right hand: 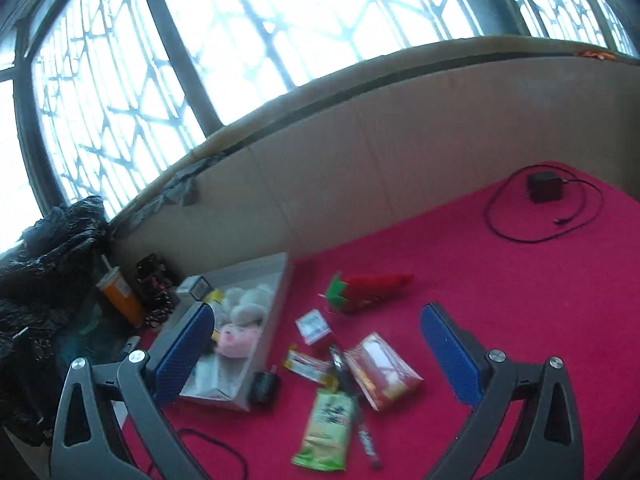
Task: Organize objects
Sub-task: 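Move both grippers back over the remaining items and approach the red cigarette box with the right, then grasp the red Sequoia box with the right gripper while the left grasps the green cracker packet, then carry the cracker packet with the left gripper to the tray while the right carries the Sequoia box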
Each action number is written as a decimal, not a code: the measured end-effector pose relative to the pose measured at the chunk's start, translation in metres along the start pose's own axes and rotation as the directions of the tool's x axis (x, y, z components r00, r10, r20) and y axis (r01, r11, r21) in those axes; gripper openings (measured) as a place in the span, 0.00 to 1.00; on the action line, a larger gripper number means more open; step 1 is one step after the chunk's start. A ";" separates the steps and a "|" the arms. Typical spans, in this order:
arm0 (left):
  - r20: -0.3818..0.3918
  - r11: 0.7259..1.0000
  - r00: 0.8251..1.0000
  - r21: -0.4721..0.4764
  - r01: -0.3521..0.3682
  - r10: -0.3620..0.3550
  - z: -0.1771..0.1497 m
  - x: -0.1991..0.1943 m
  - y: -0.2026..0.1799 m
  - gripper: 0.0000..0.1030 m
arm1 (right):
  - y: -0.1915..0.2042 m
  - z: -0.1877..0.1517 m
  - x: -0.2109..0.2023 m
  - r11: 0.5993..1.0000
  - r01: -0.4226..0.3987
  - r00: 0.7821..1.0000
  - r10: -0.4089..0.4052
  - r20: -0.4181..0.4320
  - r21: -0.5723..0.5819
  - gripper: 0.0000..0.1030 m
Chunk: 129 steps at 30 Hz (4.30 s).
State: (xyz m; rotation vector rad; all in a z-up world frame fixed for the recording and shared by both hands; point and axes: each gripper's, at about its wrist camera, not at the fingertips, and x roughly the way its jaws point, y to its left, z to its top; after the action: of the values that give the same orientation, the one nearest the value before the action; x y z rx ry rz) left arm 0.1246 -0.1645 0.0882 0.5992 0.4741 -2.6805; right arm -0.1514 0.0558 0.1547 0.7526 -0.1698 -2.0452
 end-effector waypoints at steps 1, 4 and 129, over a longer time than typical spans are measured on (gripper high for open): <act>-0.018 1.000 1.000 0.016 0.005 -0.004 -0.004 0.004 -0.007 1.00 | -0.012 -0.006 0.000 0.999 0.036 0.999 -0.036 -0.034 0.011 1.00; -0.094 0.998 0.995 0.061 0.033 -0.027 -0.016 0.018 -0.025 1.00 | -0.034 -0.028 0.008 0.992 0.124 0.986 -0.125 -0.114 -0.016 1.00; -0.202 0.962 0.979 0.264 0.066 -0.012 -0.038 0.075 -0.133 0.37 | -0.062 -0.047 0.010 0.991 0.113 0.981 -0.123 -0.152 -0.072 0.55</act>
State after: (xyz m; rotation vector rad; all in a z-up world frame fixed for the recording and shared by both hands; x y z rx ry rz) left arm 0.0203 -0.0518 0.0534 0.9510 0.1708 -2.7574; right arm -0.1731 0.0904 0.0877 0.8978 0.0296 -2.0819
